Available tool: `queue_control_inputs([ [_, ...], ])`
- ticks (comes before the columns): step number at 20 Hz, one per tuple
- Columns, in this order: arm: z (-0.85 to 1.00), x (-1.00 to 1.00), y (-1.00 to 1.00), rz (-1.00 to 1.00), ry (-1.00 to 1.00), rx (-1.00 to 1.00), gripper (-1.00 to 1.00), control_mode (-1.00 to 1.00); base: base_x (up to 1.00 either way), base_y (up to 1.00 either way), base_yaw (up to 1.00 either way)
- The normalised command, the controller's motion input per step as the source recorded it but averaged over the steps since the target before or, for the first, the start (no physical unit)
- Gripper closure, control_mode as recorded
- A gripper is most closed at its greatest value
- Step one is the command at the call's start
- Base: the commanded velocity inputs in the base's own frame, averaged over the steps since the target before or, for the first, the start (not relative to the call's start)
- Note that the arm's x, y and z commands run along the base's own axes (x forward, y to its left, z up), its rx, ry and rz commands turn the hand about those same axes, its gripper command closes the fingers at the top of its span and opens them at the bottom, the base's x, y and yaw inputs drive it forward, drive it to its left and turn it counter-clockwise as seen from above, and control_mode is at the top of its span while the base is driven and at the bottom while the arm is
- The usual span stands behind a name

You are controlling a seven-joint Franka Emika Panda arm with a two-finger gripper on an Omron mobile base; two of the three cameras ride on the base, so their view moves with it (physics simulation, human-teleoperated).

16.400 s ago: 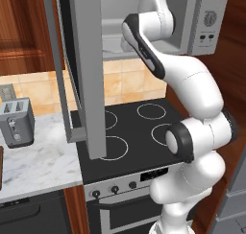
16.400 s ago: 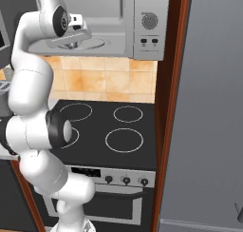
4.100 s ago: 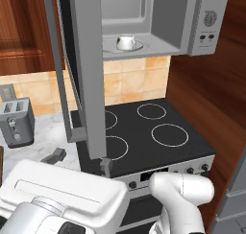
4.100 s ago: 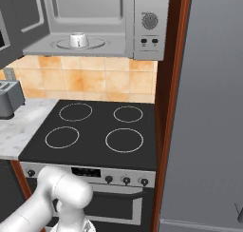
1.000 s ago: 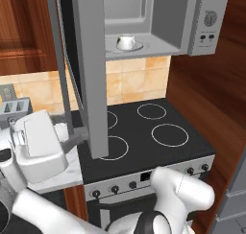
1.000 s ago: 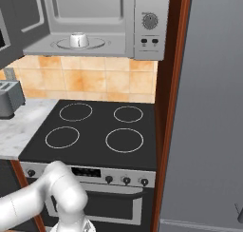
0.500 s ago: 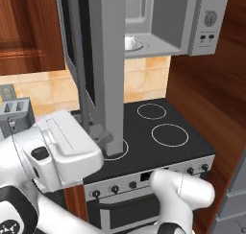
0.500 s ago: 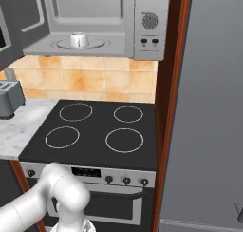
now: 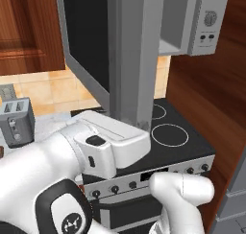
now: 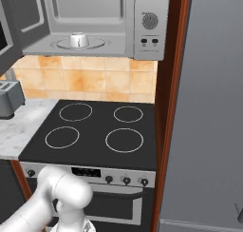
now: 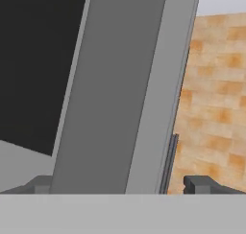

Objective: Pick the mug from the counter and place it inside the microwave. Then close the microwave.

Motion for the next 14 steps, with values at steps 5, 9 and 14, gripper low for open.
queue_control_inputs([
  [5,0.02,0.0,-0.59,0.25,0.1,-0.01,-1.0,-1.0,0.0,0.0,0.0],
  [9,0.0,0.0,-0.54,0.28,0.04,0.0,-1.0,-1.0,0.0,0.0,0.0],
  [14,0.04,0.01,-0.52,0.26,0.0,0.0,-1.0,-1.0,0.0,0.0,0.0],
])
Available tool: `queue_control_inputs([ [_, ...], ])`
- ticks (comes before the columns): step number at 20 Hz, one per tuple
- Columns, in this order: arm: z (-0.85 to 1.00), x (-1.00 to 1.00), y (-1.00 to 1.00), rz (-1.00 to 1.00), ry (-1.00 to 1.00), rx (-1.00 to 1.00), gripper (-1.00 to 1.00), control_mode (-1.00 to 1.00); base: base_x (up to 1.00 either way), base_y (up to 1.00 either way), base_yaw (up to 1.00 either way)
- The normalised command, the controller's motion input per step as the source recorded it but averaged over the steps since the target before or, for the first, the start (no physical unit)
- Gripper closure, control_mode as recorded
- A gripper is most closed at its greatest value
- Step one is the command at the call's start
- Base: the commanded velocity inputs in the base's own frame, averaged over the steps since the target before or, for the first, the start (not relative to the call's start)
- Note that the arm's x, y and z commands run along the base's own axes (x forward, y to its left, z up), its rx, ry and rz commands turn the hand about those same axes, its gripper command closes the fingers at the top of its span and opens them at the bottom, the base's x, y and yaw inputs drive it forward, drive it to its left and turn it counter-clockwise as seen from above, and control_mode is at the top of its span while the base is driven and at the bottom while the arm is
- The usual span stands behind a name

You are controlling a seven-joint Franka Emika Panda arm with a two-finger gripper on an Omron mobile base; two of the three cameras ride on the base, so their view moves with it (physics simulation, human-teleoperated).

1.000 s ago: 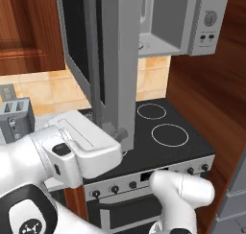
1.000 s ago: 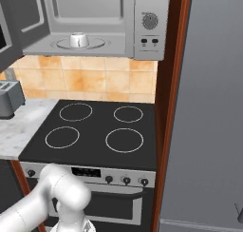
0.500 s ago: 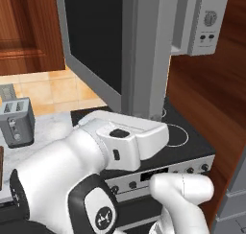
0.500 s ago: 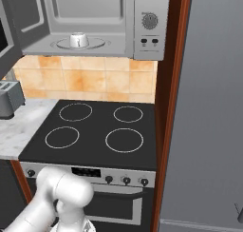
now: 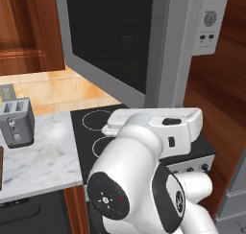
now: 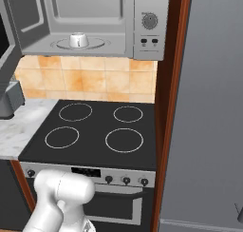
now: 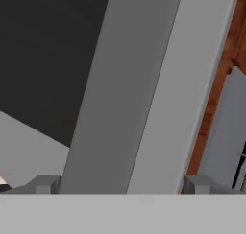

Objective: Pick the mug from the counter and place it inside the microwave. Then close the microwave.

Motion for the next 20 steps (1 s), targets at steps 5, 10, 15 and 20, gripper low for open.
queue_control_inputs([
  [5,0.06,0.18,-0.47,0.2,0.0,0.0,-1.0,-1.0,0.0,0.0,0.0],
  [10,0.03,0.22,-0.32,0.14,0.0,0.0,-1.0,-1.0,0.0,0.0,0.0],
  [15,0.0,0.15,-0.35,0.08,0.0,0.0,-1.0,-1.0,0.0,0.0,0.0],
  [20,0.0,0.21,-0.29,0.06,0.0,0.0,-1.0,-1.0,0.0,0.0,0.0],
])
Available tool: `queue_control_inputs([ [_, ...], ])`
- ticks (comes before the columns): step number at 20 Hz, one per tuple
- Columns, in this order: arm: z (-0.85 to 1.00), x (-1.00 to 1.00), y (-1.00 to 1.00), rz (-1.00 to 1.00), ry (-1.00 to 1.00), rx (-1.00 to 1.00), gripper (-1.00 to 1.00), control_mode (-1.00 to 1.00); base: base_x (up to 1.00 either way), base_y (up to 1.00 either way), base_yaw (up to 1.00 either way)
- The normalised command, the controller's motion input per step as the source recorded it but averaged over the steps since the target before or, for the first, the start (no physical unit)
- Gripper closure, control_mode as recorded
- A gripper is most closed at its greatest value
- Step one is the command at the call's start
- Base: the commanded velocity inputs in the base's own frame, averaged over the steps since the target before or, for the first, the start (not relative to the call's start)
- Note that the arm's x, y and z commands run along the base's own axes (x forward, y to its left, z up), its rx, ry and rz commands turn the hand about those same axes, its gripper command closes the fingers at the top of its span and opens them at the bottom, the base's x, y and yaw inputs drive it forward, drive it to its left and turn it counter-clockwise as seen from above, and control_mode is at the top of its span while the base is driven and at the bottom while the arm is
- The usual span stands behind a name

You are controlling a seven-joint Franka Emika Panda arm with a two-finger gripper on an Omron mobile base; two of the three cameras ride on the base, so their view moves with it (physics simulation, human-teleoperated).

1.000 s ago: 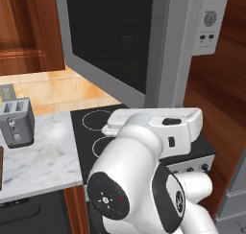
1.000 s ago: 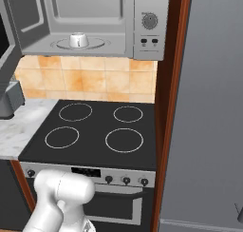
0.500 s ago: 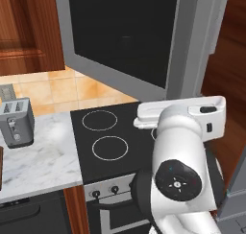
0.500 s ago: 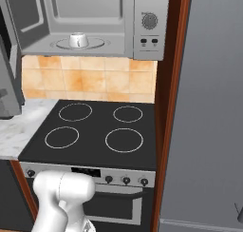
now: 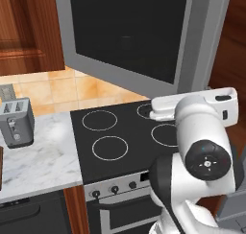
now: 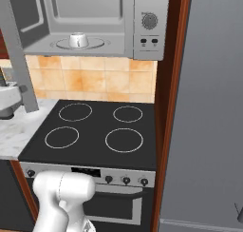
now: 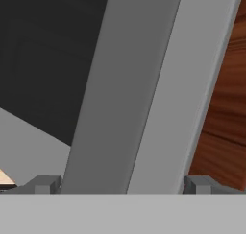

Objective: Pick the mug from the counter and place it inside the microwave. Then close the microwave.

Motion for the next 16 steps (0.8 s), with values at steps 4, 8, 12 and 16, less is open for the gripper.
queue_control_inputs([
  [4,0.0,0.27,-0.27,0.08,0.0,0.0,-1.0,-1.0,0.0,0.0,0.0],
  [8,0.0,0.37,-0.29,0.11,0.0,0.0,-1.0,-1.0,0.0,0.0,0.0],
  [12,0.0,0.39,-0.24,0.11,0.0,0.0,-1.0,-1.0,0.0,0.0,0.0],
  [16,0.0,0.38,-0.23,0.1,0.0,0.0,-1.0,-1.0,0.0,0.0,0.0],
])
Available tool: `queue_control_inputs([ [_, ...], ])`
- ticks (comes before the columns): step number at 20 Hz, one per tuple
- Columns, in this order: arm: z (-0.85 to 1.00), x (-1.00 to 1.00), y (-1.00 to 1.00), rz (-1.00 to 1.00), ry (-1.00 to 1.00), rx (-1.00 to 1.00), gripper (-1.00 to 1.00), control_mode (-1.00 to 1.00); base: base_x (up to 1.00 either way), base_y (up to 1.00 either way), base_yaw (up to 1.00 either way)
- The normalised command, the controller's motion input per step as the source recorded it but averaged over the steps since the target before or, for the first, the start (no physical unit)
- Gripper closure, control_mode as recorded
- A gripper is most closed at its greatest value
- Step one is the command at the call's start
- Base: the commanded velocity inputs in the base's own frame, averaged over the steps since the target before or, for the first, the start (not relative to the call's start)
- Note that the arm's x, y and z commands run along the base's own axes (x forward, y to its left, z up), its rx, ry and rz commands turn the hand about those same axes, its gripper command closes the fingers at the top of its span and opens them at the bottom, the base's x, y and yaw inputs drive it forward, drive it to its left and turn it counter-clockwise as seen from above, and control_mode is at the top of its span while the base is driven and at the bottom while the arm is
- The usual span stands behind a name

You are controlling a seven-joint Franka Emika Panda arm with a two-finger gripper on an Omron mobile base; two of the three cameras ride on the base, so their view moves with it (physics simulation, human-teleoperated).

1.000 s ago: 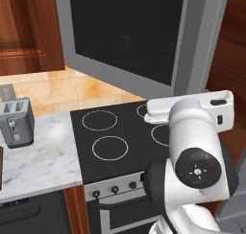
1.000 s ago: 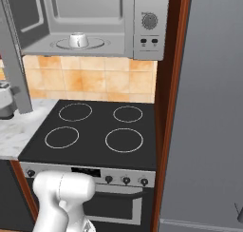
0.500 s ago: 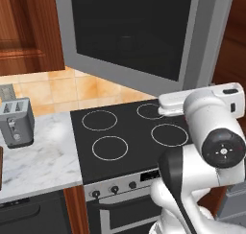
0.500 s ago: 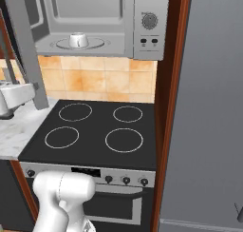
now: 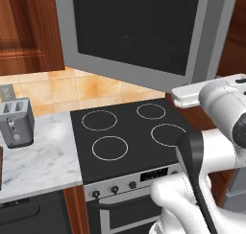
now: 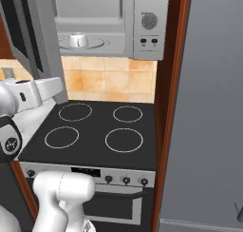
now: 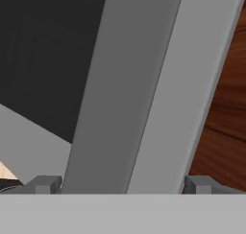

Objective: Pick the mug from the counter and place it inside the microwave. Then close the microwave.

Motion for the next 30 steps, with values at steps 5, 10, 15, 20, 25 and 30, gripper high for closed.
queue_control_inputs([
  [5,0.0,0.3,-0.14,0.1,0.01,0.0,-1.0,-1.0,0.0,0.0,0.0],
  [10,0.0,0.3,-0.08,0.09,0.05,0.0,-1.0,-1.0,0.0,0.0,0.0],
  [15,0.0,0.34,-0.05,0.09,0.06,0.0,-1.0,-1.0,0.0,0.0,0.0],
  [20,0.0,0.43,-0.02,0.1,0.08,0.0,-1.0,-1.0,0.0,0.0,0.0],
  [25,0.0,0.38,-0.05,0.09,0.09,0.0,-1.0,-1.0,0.0,0.0,0.0],
  [30,0.0,0.28,-0.07,0.07,0.09,0.0,-1.0,-1.0,0.0,0.0,0.0],
])
